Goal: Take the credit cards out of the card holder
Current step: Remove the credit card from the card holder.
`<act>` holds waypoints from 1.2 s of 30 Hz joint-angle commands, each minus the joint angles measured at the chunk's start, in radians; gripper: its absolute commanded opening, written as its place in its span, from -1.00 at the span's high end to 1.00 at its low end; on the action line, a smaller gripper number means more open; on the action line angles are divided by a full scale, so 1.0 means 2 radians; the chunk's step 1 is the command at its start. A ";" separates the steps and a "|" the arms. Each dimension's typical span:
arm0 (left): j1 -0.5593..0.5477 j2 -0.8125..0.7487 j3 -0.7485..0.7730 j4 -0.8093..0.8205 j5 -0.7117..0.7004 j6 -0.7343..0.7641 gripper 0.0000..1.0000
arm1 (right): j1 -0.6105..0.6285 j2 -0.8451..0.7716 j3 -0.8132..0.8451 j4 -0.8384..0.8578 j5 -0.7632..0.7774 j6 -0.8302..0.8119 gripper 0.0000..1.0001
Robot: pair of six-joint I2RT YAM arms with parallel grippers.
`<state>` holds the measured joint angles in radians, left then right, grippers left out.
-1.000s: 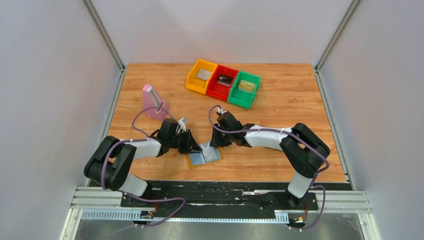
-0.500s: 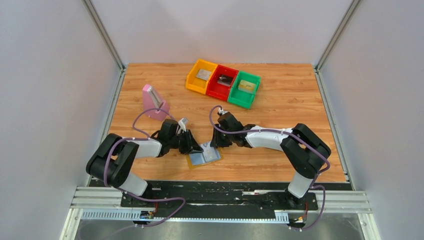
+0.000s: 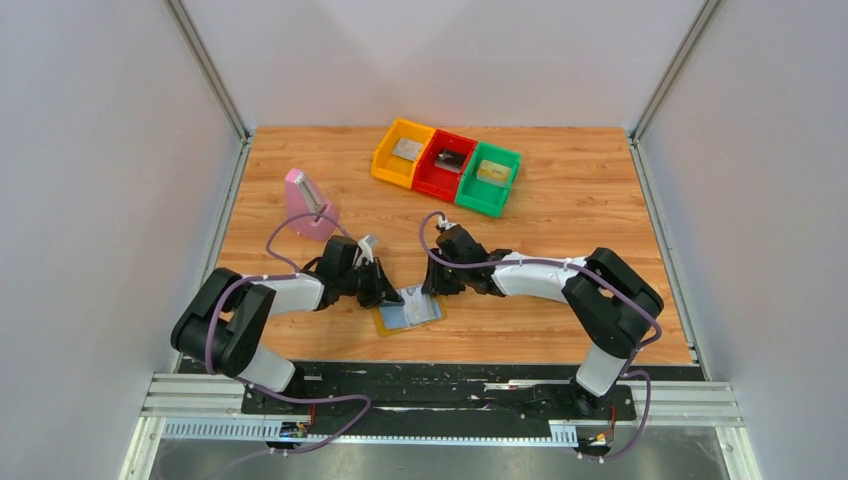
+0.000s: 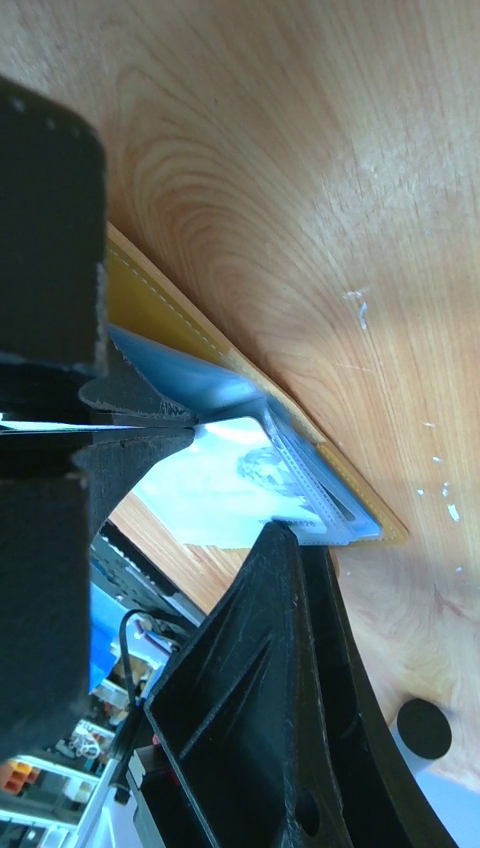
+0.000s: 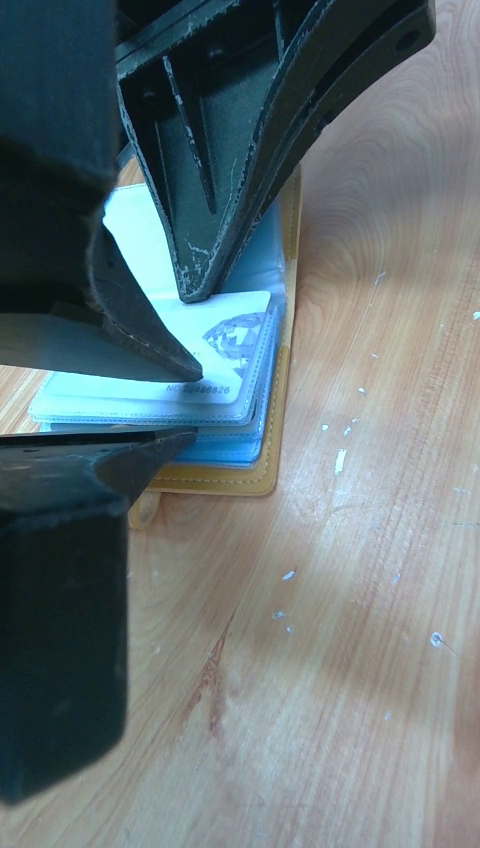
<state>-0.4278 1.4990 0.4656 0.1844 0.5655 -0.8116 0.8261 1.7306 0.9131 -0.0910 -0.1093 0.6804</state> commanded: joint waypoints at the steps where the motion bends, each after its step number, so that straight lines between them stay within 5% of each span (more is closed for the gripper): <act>1: 0.004 -0.019 0.010 -0.064 -0.039 0.046 1.00 | 0.001 -0.010 -0.017 -0.035 0.014 0.000 0.51; 23: 0.018 -0.042 0.016 -0.074 -0.001 0.047 1.00 | 0.015 -0.058 0.022 -0.038 -0.032 -0.001 0.46; 36: 0.018 -0.066 0.010 -0.088 -0.016 0.045 0.52 | 0.017 0.014 0.022 0.014 -0.064 0.014 0.53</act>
<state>-0.3969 1.4067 0.4728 0.0166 0.5499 -0.7444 0.8562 1.7184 0.9379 -0.1192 -0.2295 0.6880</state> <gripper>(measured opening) 0.208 0.246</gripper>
